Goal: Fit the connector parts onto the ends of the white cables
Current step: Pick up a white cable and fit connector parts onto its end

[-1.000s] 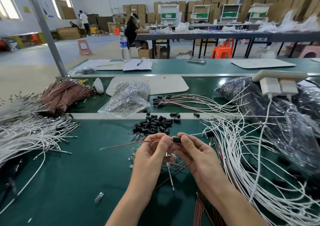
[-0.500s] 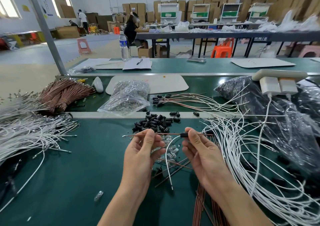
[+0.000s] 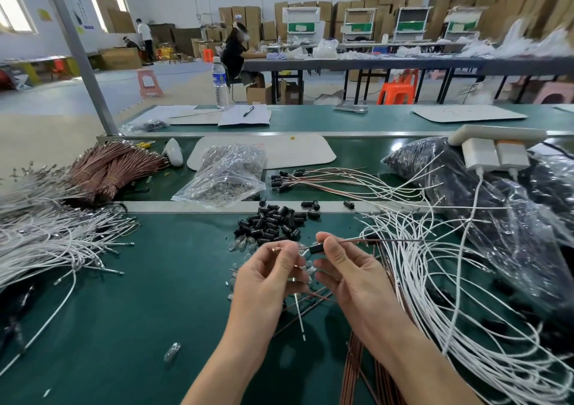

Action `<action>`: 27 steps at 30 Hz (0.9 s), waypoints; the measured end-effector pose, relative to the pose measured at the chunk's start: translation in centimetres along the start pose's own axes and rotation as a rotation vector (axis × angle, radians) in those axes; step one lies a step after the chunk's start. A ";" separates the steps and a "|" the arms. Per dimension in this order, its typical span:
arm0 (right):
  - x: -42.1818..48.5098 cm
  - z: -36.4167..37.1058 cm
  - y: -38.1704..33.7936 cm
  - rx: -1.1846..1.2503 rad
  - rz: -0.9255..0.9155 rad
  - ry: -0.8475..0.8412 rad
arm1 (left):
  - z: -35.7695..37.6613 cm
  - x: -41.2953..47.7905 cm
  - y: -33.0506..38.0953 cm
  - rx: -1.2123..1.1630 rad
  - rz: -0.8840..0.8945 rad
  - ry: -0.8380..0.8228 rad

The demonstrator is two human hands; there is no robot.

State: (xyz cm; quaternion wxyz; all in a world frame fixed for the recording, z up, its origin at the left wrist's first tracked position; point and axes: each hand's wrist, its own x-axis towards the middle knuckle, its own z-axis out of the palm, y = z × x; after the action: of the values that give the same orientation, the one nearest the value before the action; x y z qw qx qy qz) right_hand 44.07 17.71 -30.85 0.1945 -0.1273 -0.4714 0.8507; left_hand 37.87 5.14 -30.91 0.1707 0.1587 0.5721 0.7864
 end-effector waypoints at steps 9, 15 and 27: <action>0.3 -2.0 -2.6 0.152 -0.122 0.107 | -0.6 1.0 0.8 1.353 0.150 -0.023; 0.1 -3.5 -3.6 0.272 -0.115 0.217 | 3.0 3.8 1.5 1.769 -0.010 -0.199; -0.1 -3.8 -3.7 0.306 -0.061 0.238 | -1.1 4.5 10.0 0.875 0.312 0.162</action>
State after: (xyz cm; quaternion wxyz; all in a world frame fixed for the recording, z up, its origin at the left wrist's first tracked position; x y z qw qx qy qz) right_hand 46.45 22.28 -29.70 0.2916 -0.1816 -0.3140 0.8851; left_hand 32.53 3.35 -21.40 -0.0776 0.2380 0.8307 0.4973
